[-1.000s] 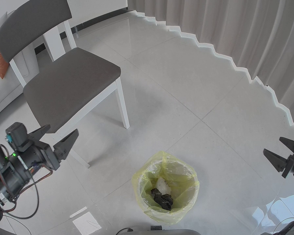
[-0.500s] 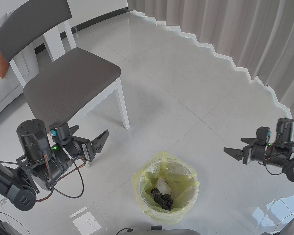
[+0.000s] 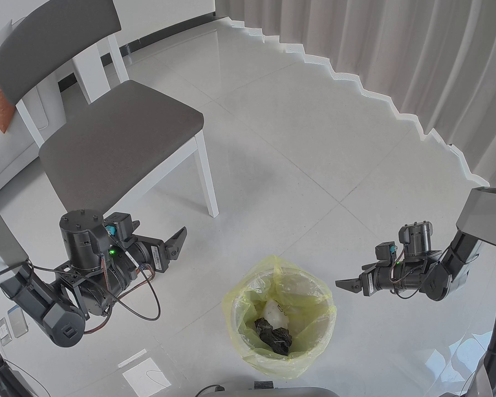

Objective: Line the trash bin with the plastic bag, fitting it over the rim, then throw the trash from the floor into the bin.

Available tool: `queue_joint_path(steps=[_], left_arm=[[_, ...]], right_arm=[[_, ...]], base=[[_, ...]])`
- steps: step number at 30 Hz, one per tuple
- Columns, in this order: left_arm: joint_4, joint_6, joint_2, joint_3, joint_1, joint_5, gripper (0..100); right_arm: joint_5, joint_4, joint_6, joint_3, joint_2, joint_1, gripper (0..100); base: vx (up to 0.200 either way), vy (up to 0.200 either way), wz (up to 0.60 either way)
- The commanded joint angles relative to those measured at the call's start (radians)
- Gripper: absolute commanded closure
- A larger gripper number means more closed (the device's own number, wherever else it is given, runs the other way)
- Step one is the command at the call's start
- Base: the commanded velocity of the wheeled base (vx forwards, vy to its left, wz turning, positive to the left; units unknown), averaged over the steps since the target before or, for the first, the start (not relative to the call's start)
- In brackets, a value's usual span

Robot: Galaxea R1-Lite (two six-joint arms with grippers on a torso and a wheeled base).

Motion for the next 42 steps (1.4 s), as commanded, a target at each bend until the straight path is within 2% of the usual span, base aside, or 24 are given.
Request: queue_joint_path(steps=[1, 8, 13, 22, 33, 39, 40, 41, 42], left_arm=[[-0.001, -0.003, 0.02, 0.003, 0.002, 0.001, 0], [-0.026, -0.003, 0.02, 0.022, 0.003, 0.0, 0], [-0.033, -0.005, 0.023, 0.025, 0.009, 0.0, 0], [-0.079, -0.003, 0.034, 0.035, 0.025, -0.022, 0], [-0.081, -0.008, 0.04, 0.04, 0.026, -0.025, 0], [-0.081, -0.008, 0.049, 0.039, 0.026, -0.023, 0], [-0.081, -0.008, 0.049, 0.039, 0.026, -0.023, 0], [-0.081, -0.008, 0.049, 0.037, 0.025, -0.023, 0], [-0.081, -0.008, 0.049, 0.037, 0.025, -0.023, 0]], right_arm=[[0.0, 0.0, -0.004, -0.026, 0.074, 0.009, 0], [0.0, 0.015, -0.006, -0.115, 0.151, 0.012, 0], [-0.002, 0.087, -0.009, -0.181, 0.174, 0.015, 0], [-0.002, 0.112, -0.013, -0.233, 0.209, 0.015, 0], [-0.002, 0.242, -0.046, -0.343, 0.232, 0.018, 0], [0.0, 0.508, -0.076, -0.575, 0.309, 0.027, 0], [0.0, 0.517, -0.078, -0.579, 0.311, 0.027, 0], [0.0, 0.62, -0.092, -0.658, 0.323, 0.029, 0], [0.0, 0.661, -0.104, -0.691, 0.332, 0.029, 0]], base=[[0.0, 0.0, 0.0], [0.0, 0.0, 0.0], [0.0, 0.0, 0.0], [0.0, 0.0, 0.0], [0.0, 0.0, 0.0], [0.0, 0.0, 0.0], [0.0, 0.0, 0.0], [0.0, 0.0, 0.0], [0.0, 0.0, 0.0]])
